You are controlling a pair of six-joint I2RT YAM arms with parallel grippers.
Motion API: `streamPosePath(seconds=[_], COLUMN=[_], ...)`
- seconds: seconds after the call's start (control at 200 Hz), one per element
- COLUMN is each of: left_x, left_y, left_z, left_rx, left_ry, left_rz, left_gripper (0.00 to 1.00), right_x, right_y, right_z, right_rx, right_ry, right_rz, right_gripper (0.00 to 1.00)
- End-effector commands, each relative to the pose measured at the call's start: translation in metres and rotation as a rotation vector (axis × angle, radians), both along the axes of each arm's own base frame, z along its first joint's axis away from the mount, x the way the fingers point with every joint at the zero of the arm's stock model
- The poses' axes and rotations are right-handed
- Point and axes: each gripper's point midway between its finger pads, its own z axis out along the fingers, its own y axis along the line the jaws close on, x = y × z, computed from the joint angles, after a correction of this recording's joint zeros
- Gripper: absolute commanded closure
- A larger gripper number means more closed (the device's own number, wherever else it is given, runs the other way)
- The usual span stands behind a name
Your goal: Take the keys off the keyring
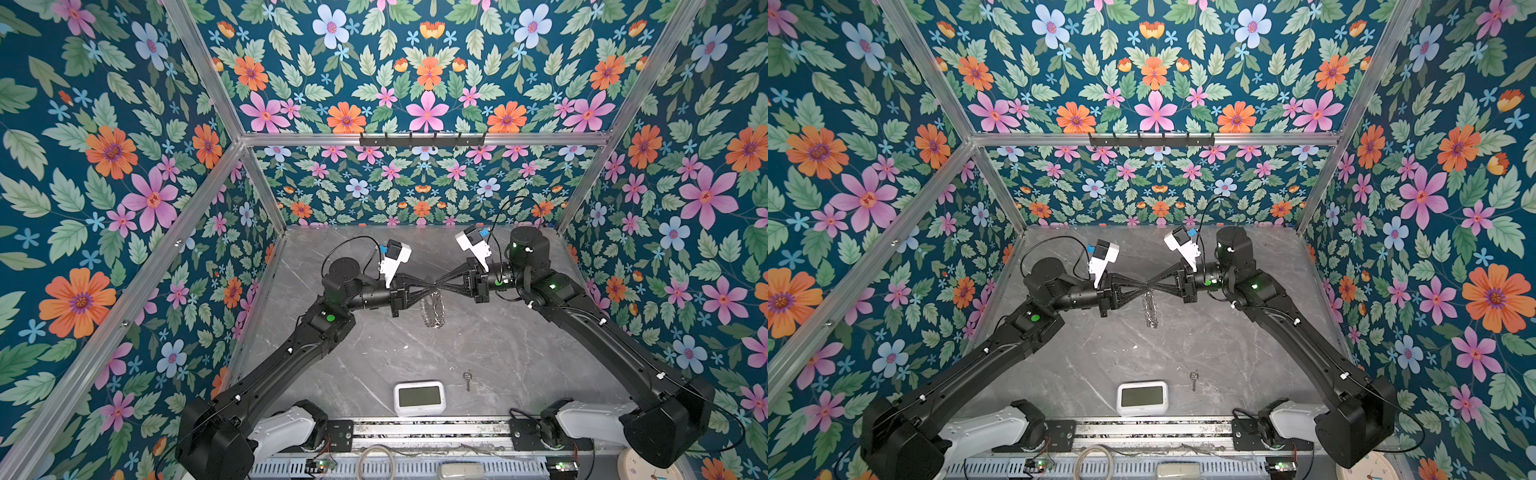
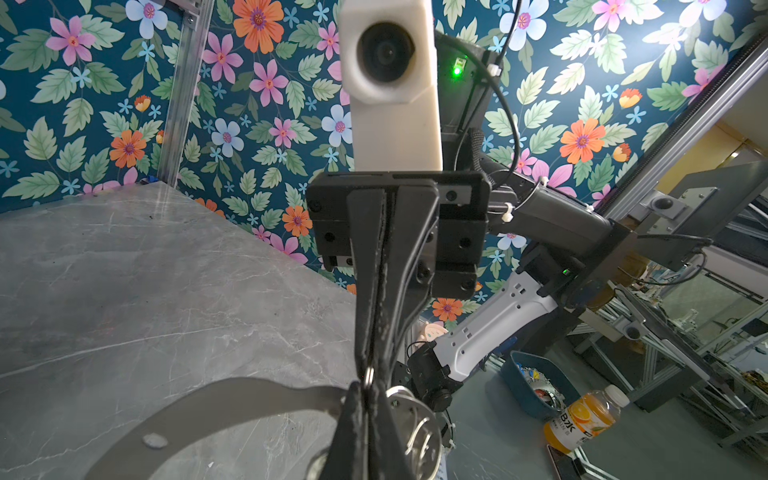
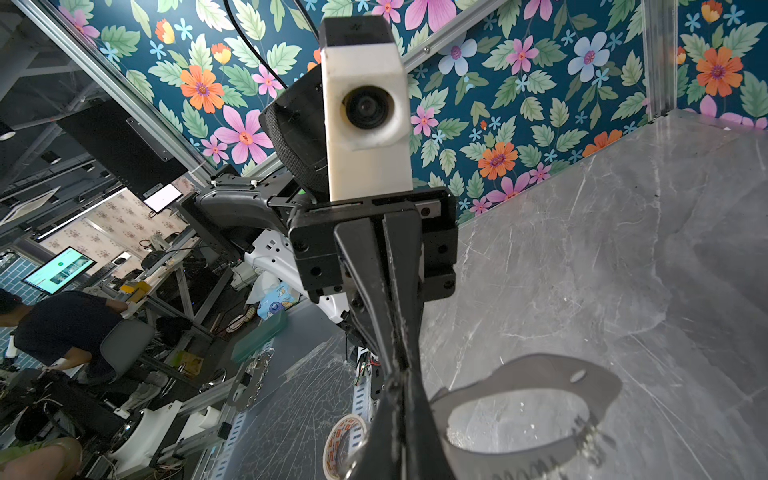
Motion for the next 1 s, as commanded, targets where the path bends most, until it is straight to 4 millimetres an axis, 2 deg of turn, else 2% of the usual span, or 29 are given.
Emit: streamPosePath(seconds=[0.0, 0.08, 0.125, 0.235, 0.31, 0.38, 0.525, 0.72, 0.89, 0.995], left_x=[0.002, 0.010, 0.016, 0.028, 0.038, 0.047, 0.062, 0.065, 0.072, 0.075], left_y=[0.002, 0.005, 0.007, 0.009, 0.014, 0.017, 0.023, 0.024, 0.020, 0.017], left_z=[0.016, 0.017, 0.015, 0.005, -0.002, -0.008, -0.022, -0.018, -0.019, -0.021], left_rx=[-0.044, -0.033, -0.017, 0.050, 0.090, 0.123, 0.218, 0.251, 0.263, 0.282], left_ry=[-0.024, -0.002, 0.015, 0.077, 0.130, 0.187, 0.287, 0.342, 0.454, 0.497], left_rz=[0.028, 0.089, 0.129, 0.207, 0.282, 0.337, 0.429, 0.450, 0.471, 0.472], left_gripper=[1.00, 1.00, 1.00, 1.00, 1.00, 1.00, 1.00, 1.00, 1.00, 1.00], right_x=[0.004, 0.009, 0.011, 0.021, 0.030, 0.040, 0.043, 0.050, 0.047, 0.054], right_y=[0.003, 0.002, 0.001, -0.002, -0.006, -0.013, -0.022, -0.030, -0.019, -0.014], right_z=[0.003, -0.001, -0.002, -0.009, -0.016, -0.023, -0.032, -0.041, -0.042, -0.041], right_rx=[0.009, -0.003, -0.006, -0.029, -0.052, -0.084, -0.127, -0.194, -0.288, -0.342], right_ry=[-0.014, -0.008, -0.004, 0.015, 0.027, 0.037, 0.033, 0.002, -0.161, -0.245], right_rz=[-0.022, -0.059, -0.073, -0.147, -0.221, -0.307, -0.372, -0.459, -0.523, -0.577], right_gripper=[1.00, 0.98, 0.91, 0.64, 0.58, 0.56, 0.51, 0.50, 0.50, 0.48])
